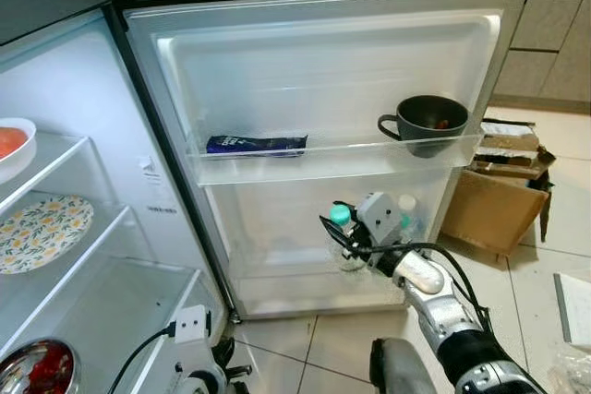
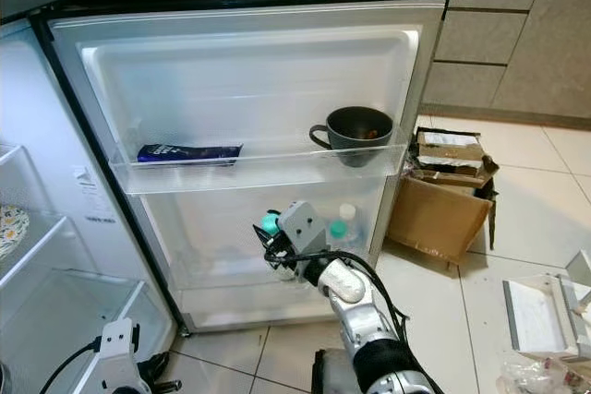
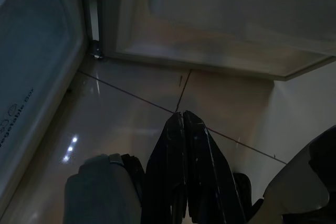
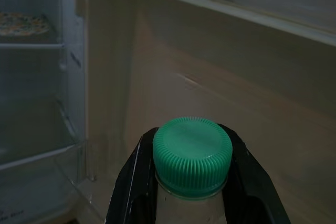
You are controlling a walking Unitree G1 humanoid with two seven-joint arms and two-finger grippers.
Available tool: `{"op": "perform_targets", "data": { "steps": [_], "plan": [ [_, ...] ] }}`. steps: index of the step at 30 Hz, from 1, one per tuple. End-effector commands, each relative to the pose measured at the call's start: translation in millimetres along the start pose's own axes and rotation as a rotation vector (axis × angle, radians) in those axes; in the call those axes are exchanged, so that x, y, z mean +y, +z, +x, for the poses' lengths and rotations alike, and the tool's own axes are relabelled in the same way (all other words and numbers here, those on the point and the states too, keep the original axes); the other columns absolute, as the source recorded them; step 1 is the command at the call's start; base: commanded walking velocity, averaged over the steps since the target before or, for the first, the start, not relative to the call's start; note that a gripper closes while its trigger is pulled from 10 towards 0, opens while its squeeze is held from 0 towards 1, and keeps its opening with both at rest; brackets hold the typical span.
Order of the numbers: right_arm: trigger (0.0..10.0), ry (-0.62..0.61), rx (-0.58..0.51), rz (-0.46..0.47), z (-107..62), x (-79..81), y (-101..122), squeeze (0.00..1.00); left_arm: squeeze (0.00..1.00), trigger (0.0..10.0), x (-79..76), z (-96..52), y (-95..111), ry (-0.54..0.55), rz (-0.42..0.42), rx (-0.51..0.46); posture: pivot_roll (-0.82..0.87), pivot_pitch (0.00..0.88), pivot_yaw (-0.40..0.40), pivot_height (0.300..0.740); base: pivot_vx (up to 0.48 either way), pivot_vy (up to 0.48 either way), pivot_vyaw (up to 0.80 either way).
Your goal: Restocking fridge
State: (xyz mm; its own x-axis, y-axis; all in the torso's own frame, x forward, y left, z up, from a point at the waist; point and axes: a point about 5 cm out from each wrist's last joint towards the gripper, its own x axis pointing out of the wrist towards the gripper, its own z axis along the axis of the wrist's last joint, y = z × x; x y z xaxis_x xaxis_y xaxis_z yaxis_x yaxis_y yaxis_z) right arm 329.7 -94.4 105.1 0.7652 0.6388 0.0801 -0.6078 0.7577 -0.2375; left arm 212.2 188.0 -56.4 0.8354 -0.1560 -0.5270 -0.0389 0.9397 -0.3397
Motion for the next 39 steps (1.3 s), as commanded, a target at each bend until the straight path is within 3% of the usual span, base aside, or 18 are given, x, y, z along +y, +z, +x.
{"op": "perform_targets", "data": {
  "steps": [1,10,18,30,39],
  "plan": [
    [10.0,-0.017,-0.004,0.028,1.0,-0.3,-1,0.0,0.0,10.0,-1.8,-0.1,-2,-0.004,-0.007,-0.002,-0.12,0.0,0.04,0.44,0.0,0.0,0.0],
    [10.0,-0.135,-0.083,0.012,11.8,-19.4,17,0.0,0.0,10.0,1.1,-2.4,-3,-0.008,-0.003,0.0,-0.11,0.0,0.049,0.44,0.0,0.0,0.0],
    [10.0,-0.2,-0.161,0.089,14.1,-36.6,29,0.0,0.0,10.0,1.6,-3.4,-4,-0.019,0.0,-0.001,-0.1,0.0,0.053,0.44,0.0,0.0,0.0],
    [10.0,-0.196,-0.143,0.112,17.1,-32.8,24,0.0,0.0,10.0,4.2,-8.5,-7,-0.035,0.001,-0.016,-0.06,0.047,0.067,0.44,0.0,0.0,0.0],
    [10.0,-0.196,-0.052,0.157,21.9,-32.0,14,0.0,0.0,10.0,14.4,-19.3,0,-0.079,0.044,-0.107,0.03,0.161,0.095,0.44,0.0,0.0,0.0]
  ]
}}
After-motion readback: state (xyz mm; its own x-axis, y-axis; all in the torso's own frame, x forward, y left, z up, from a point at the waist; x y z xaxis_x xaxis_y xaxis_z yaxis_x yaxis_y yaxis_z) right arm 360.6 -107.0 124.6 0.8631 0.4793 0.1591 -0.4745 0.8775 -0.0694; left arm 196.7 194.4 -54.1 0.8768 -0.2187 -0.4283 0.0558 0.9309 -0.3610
